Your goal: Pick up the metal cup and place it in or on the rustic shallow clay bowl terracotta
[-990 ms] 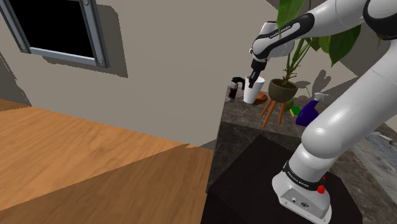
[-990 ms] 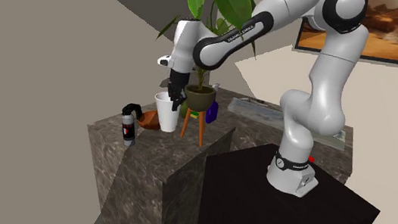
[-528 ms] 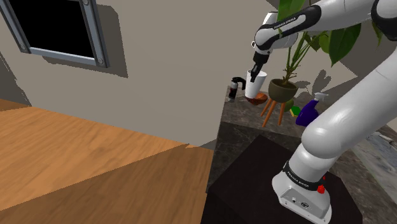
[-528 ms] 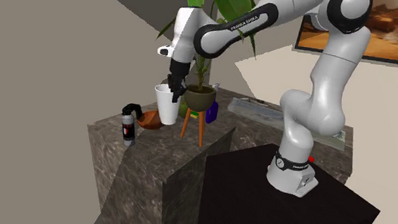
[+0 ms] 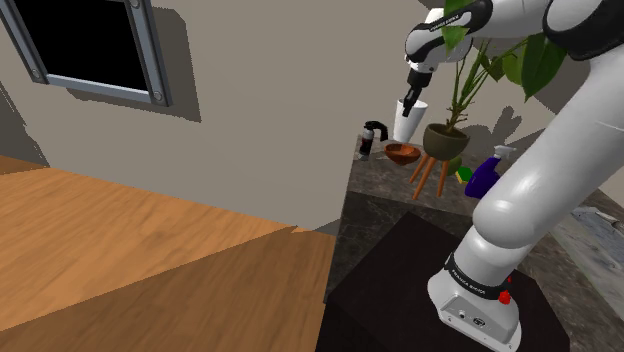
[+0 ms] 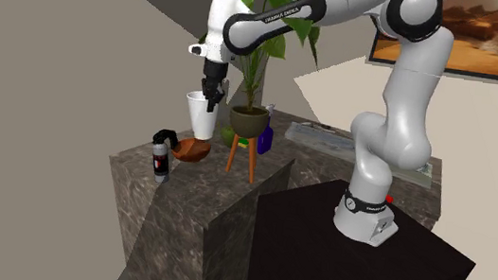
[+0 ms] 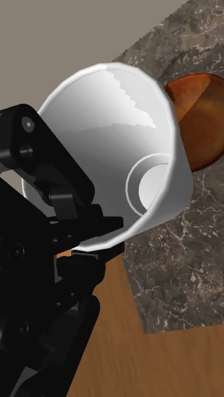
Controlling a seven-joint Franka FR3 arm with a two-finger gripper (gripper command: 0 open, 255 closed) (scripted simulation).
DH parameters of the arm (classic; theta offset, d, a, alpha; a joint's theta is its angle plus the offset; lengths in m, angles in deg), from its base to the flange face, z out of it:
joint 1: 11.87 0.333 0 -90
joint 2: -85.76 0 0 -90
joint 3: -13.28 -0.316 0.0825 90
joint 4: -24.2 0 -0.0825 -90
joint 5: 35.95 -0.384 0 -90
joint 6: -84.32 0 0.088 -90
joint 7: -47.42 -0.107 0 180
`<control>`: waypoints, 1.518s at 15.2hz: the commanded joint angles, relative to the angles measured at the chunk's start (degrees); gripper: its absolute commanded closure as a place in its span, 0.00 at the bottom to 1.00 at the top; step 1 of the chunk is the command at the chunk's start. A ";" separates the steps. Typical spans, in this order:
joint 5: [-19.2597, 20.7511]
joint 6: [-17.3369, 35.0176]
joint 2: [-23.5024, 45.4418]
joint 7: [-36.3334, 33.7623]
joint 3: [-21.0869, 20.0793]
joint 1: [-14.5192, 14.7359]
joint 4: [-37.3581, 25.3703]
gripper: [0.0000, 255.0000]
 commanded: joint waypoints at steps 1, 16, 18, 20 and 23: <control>-2.29 -1.11 3.51 3.56 1.59 -0.69 -4.50 1.00; -13.06 -3.34 19.13 15.85 4.61 -6.60 -20.16 1.00; -13.33 -1.91 19.47 16.02 4.52 -6.63 -19.03 1.00; -13.64 -0.50 19.87 16.21 4.42 -6.68 -17.95 1.00; -14.17 1.59 20.56 16.55 4.24 -6.78 -16.44 1.00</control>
